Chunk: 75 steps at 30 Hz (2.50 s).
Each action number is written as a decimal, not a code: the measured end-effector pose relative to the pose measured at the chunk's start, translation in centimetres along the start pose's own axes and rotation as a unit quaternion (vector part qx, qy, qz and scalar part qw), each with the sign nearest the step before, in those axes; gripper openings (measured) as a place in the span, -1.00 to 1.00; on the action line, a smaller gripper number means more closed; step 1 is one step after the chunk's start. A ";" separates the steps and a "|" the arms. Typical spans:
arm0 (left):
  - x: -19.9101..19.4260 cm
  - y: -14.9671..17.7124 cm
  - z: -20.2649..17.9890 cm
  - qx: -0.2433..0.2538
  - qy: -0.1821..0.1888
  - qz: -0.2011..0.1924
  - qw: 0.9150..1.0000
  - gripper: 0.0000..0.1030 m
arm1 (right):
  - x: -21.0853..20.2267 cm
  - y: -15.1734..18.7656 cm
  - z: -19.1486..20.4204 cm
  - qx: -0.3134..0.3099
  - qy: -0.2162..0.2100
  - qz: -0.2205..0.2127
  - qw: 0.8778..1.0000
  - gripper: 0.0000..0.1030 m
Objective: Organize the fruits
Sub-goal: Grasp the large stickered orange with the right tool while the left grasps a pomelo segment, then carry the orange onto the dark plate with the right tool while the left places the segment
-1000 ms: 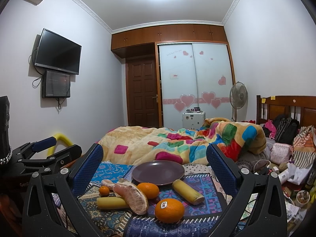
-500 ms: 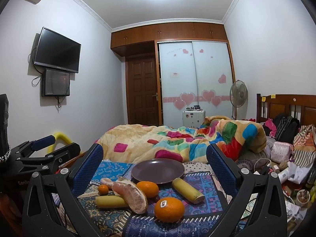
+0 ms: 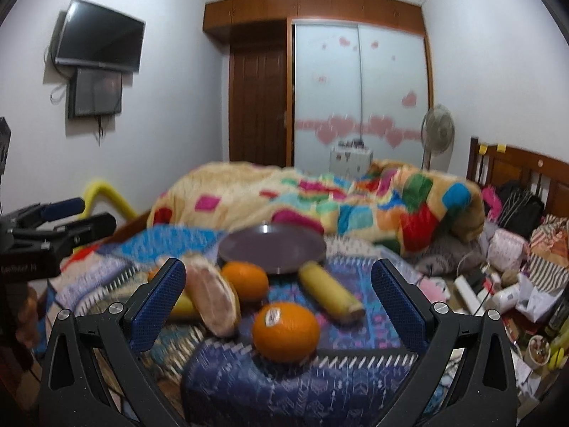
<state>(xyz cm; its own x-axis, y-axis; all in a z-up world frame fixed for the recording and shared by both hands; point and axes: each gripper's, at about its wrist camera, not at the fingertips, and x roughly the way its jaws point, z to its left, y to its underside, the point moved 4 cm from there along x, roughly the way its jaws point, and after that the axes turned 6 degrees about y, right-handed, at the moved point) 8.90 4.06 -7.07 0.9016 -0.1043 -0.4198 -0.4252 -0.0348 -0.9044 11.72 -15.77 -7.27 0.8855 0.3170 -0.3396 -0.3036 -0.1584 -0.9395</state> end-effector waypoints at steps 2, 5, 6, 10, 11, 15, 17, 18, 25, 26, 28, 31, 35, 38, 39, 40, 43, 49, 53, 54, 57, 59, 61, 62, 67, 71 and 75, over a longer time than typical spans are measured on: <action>1.4 1.0 0.7 -0.014 0.009 0.027 1.000 0.68 | 0.6 0.9 -0.2 -0.001 -0.004 0.019 1.000 1.00; 3.0 2.2 1.3 -0.021 0.012 0.059 0.998 0.53 | 1.7 2.1 -0.4 0.000 -0.010 0.045 0.999 1.00; 3.5 2.6 1.5 -0.021 0.011 0.067 0.997 0.52 | 2.0 2.4 -0.4 0.001 -0.012 0.052 0.999 1.00; 5.0 3.9 1.7 -0.019 0.017 0.091 0.996 0.51 | 3.3 3.7 -0.4 -0.003 -0.015 0.077 0.997 0.91; 5.3 4.1 1.5 -0.019 0.020 0.095 0.995 0.51 | 3.6 4.1 -0.3 -0.005 -0.016 0.083 0.996 0.89; 6.7 4.0 0.8 -0.021 0.037 0.107 0.993 0.51 | 4.5 5.0 -0.1 -0.005 -0.023 0.101 0.995 0.73; 7.4 4.1 0.2 -0.020 0.045 0.115 0.992 0.51 | 5.0 5.3 -0.1 -0.003 -0.028 0.109 0.994 0.64; 7.7 4.1 -0.2 -0.020 0.047 0.119 0.992 0.53 | 5.3 5.4 0.0 -0.002 -0.032 0.113 0.993 0.61; 9.1 3.9 -2.0 -0.017 0.060 0.127 0.990 0.83 | 6.7 6.0 -0.1 -0.002 -0.046 0.127 0.991 0.31; 9.2 3.8 -2.2 -0.018 0.060 0.127 0.990 0.87 | 6.7 6.1 -0.2 -0.002 -0.048 0.128 0.991 0.30; 9.6 3.6 -2.7 -0.022 0.063 0.130 0.989 0.90 | 6.7 6.1 -0.5 0.005 -0.058 0.126 0.990 0.30; 10.3 3.5 -3.6 -0.024 0.066 0.140 0.988 0.91 | 6.6 6.1 -0.9 0.015 -0.070 0.125 0.990 0.28; 11.4 3.8 -4.5 -0.033 0.070 0.159 0.984 0.91 | 6.4 6.1 -1.9 0.019 -0.059 0.122 0.991 0.27; 12.1 3.9 -5.1 -0.037 0.061 0.164 0.984 0.92 | 6.3 6.1 -2.6 0.020 -0.051 0.122 0.991 0.27; 12.2 3.8 -5.2 -0.036 0.058 0.165 0.984 0.93 | 6.3 6.1 -2.8 0.018 -0.049 0.121 0.991 0.28; 12.5 3.8 -5.3 -0.039 0.057 0.166 0.984 0.93 | 6.3 6.1 -2.9 0.015 -0.047 0.121 0.991 0.27; 13.2 3.8 -5.6 -0.042 0.054 0.168 0.983 0.95 | 6.5 6.2 -3.0 0.010 -0.048 0.119 0.992 0.28; 14.9 4.1 -5.6 -0.033 0.033 0.176 0.983 0.95 | 6.6 6.4 -3.6 0.025 -0.066 0.118 0.991 0.30; 15.0 4.1 -5.6 -0.022 0.027 0.166 0.985 0.75 | 7.0 6.5 -3.6 0.026 -0.072 0.119 0.990 0.31; 14.9 4.1 -5.6 -0.018 0.030 0.164 0.986 0.70 | 7.2 6.5 -3.5 0.027 -0.074 0.121 0.989 0.31; 14.5 4.1 -5.8 -0.007 0.032 0.158 0.987 0.47 | 7.7 6.7 -3.3 0.031 -0.084 0.128 0.988 0.31; 14.3 3.9 -5.9 0.001 0.035 0.155 0.987 0.33 | 7.9 6.7 -3.2 0.030 -0.086 0.129 0.987 0.31; 14.1 3.7 -5.9 0.004 0.041 0.153 0.987 0.18 | 7.9 6.7 -3.2 0.031 -0.086 0.128 0.987 0.29; 14.0 3.7 -5.9 0.004 0.043 0.152 0.987 0.14 | 8.0 6.7 -3.2 0.032 -0.086 0.128 0.988 0.28; 13.2 3.5 -5.2 -0.009 0.054 0.144 0.988 0.05 | 7.7 6.6 -3.2 0.035 -0.081 0.127 0.988 0.26; 12.3 3.1 -4.9 -0.009 0.061 0.138 0.988 -0.19 | 7.4 6.1 -3.3 0.034 -0.076 0.123 0.989 0.25; 11.8 2.6 -4.3 -0.004 0.061 0.136 0.989 -0.43 | 7.0 4.9 -3.5 0.037 -0.073 0.111 0.991 0.25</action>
<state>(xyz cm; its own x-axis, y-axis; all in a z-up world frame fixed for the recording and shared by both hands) 18.03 -1.56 -14.07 0.7372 -0.2296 -0.6355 -0.6524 0.0026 -0.7578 17.63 -17.60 -14.13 0.7363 0.4140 -0.5353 -0.5144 -0.1714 -0.8402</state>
